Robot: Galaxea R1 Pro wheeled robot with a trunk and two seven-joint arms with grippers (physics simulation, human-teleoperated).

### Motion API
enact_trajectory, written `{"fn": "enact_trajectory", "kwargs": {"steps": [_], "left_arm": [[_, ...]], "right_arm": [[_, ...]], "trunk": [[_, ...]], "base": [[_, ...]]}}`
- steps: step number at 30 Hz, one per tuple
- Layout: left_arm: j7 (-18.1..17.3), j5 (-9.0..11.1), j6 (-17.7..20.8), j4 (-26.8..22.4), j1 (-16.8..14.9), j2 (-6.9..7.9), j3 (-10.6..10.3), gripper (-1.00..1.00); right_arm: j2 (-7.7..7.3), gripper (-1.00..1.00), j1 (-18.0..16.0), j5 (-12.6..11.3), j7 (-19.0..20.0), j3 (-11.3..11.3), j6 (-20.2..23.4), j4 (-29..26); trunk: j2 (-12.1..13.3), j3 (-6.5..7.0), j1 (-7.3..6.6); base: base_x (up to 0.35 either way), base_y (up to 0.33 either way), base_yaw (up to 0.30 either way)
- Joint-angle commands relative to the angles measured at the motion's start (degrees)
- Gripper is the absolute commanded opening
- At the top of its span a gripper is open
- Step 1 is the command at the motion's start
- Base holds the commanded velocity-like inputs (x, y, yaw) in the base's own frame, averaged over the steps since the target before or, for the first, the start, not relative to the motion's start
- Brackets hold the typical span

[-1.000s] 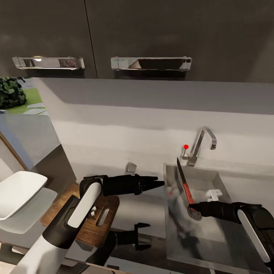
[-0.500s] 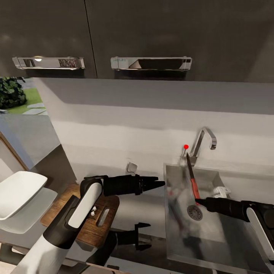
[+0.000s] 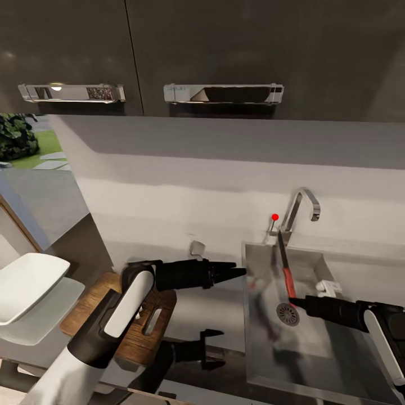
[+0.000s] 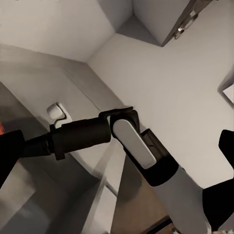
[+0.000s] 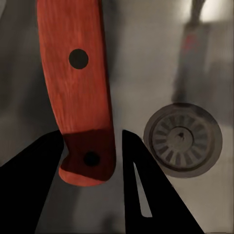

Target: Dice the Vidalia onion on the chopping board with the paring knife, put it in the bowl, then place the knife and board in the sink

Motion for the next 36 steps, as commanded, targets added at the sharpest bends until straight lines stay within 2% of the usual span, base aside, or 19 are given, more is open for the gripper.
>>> {"fn": "enact_trajectory", "kwargs": {"steps": [1, 6, 9, 11, 14, 17, 28, 36], "left_arm": [[0.0, 0.2, 0.3, 0.3, -0.1, -0.15, -0.1, 1.00], [0.0, 0.1, 0.3, 0.6, -0.1, -0.25, -0.1, 1.00], [0.0, 0.2, 0.3, 0.6, -0.1, -0.31, -0.2, 1.00], [0.0, 0.2, 0.3, 0.6, -0.1, -0.34, -0.2, 1.00], [0.0, 0.1, 0.3, 0.7, -0.1, -0.55, -0.2, 1.00], [0.0, 0.1, 0.3, 0.7, -0.1, -0.72, -0.2, 1.00], [0.1, 0.0, 0.3, 0.7, -0.1, -0.77, -0.2, 1.00], [0.0, 0.2, 0.3, 0.8, -0.1, -0.62, -0.1, 1.00]], "right_arm": [[-0.07, -1.00, -0.1, 0.2, 0.3, -0.1, 0.3, 0.0], [-0.31, -1.00, 0.0, 0.6, 0.4, -0.1, 0.3, 2.4], [-0.30, -1.00, 0.0, 2.2, 0.5, 0.3, 0.3, 5.9], [-0.04, -1.00, 0.3, 2.7, 0.5, 2.2, 0.3, 6.7], [0.13, -1.00, 0.6, 3.5, 0.6, 6.4, 0.3, 7.9], [0.10, -1.00, 0.7, 3.8, 0.7, 8.1, 0.3, 8.5], [0.12, -1.00, 0.7, 4.2, 0.2, 8.8, 0.3, 12.5], [0.65, -1.00, 0.7, 4.3, -2.4, 8.9, 0.3, 16.3]], "trunk": [[-0.1, -0.07, 0.01], [-0.1, -0.07, 0.01], [-0.1, -0.07, 0.01], [-0.1, -0.07, 0.01], [-0.1, -0.07, 0.01], [-0.1, -0.07, 0.01], [-0.1, -0.07, 0.01], [-0.1, -0.07, 0.01]], "base": [[0.000, 0.000, 0.000], [0.000, 0.000, 0.000], [0.000, 0.000, 0.000], [0.000, 0.000, 0.000], [0.000, 0.000, 0.000], [0.000, 0.000, 0.000], [0.000, 0.000, 0.000], [0.000, 0.000, 0.000]]}}
